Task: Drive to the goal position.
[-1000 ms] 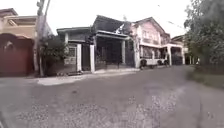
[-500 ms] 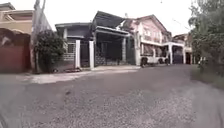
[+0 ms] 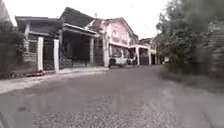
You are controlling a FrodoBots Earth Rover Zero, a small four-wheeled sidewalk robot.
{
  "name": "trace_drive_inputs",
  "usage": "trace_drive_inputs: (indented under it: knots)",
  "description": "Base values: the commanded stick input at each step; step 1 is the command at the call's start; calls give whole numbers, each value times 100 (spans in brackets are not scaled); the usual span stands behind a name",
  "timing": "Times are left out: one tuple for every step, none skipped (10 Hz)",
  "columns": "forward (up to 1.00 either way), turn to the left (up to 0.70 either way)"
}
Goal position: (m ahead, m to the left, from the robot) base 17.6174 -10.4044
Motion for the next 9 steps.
trace_drive_inputs:
  knots:
    - [70,0]
    - [70,0]
    - [70,0]
    - [70,0]
    - [70,0]
    - [70,0]
    - [70,0]
    - [70,0]
    - [70,0]
